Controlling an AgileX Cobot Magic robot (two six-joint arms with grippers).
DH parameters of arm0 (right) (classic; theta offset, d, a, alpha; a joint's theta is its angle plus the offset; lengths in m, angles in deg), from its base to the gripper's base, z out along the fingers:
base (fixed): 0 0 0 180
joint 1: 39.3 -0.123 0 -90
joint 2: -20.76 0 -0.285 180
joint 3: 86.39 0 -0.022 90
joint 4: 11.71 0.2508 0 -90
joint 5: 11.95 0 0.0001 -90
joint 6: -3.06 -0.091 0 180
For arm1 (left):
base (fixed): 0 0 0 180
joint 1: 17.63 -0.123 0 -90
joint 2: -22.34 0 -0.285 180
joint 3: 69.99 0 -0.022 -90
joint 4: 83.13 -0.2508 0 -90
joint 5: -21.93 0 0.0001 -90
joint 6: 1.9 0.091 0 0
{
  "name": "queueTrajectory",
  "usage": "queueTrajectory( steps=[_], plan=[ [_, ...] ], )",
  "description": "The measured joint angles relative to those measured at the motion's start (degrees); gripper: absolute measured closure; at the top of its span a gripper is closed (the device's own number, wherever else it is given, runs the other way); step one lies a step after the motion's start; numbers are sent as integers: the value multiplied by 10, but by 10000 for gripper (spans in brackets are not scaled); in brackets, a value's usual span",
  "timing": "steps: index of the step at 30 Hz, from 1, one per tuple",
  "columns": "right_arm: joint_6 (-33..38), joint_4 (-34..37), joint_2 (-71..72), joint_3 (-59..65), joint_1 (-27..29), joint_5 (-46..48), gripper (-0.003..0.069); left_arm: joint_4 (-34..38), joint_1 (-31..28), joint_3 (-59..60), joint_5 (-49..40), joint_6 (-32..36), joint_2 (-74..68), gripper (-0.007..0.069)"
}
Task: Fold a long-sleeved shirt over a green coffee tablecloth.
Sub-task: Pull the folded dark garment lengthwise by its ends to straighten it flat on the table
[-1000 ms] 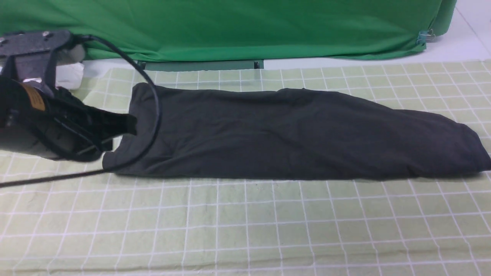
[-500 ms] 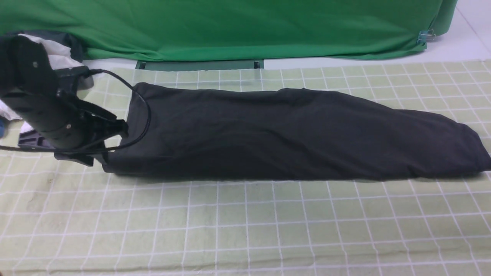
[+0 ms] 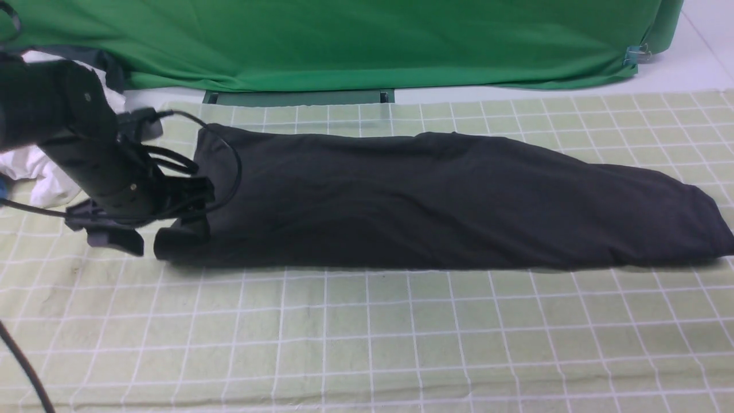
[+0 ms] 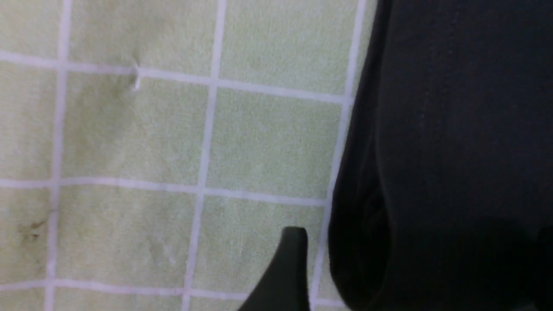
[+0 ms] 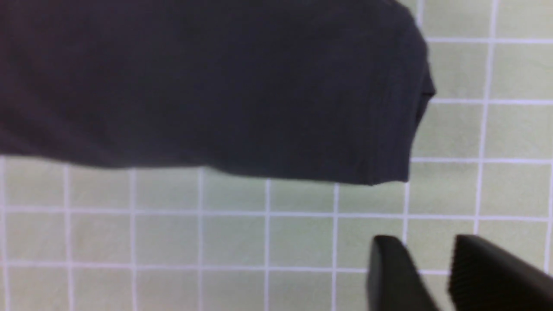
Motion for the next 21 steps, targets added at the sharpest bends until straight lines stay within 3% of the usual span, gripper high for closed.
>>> queueTrajectory(
  steps=[1, 2, 3, 5, 8, 12, 14, 15, 18, 21],
  plan=[
    [-9, -6, -16, 0, 1, -2, 309, 10, 0, 0, 2, 0, -19, -59],
    [-11, -8, -24, 0, 1, -3, 258, 15, 0, 0, 4, 1, -27, -50],
    [-12, -8, -27, 0, 1, -3, 258, 15, 0, 0, 4, 1, -27, -47],
    [-13, -9, -59, 0, 1, -10, 161, 23, 0, -2, 7, 10, -35, 21],
    [-15, -12, -101, 0, 1, -30, 125, 33, 0, -2, 8, 21, -36, 121],
    [-21, -15, -159, 0, 1, -67, 113, 36, -2, -3, 6, 42, -39, 385],
    [-23, -16, -171, 0, 1, -78, 113, 41, -2, -4, 6, 47, -39, 470],
    [-25, -16, -184, 0, 1, -89, 118, 42, -2, -4, 6, 54, -39, 533],
    [-26, -16, -200, 0, 1, -96, 181, 44, -2, -5, 3, 63, -35, 556],
    [-9, -14, -208, 0, 1, -92, 484, 33, -2, -5, -11, 64, -15, 557]
  ],
)
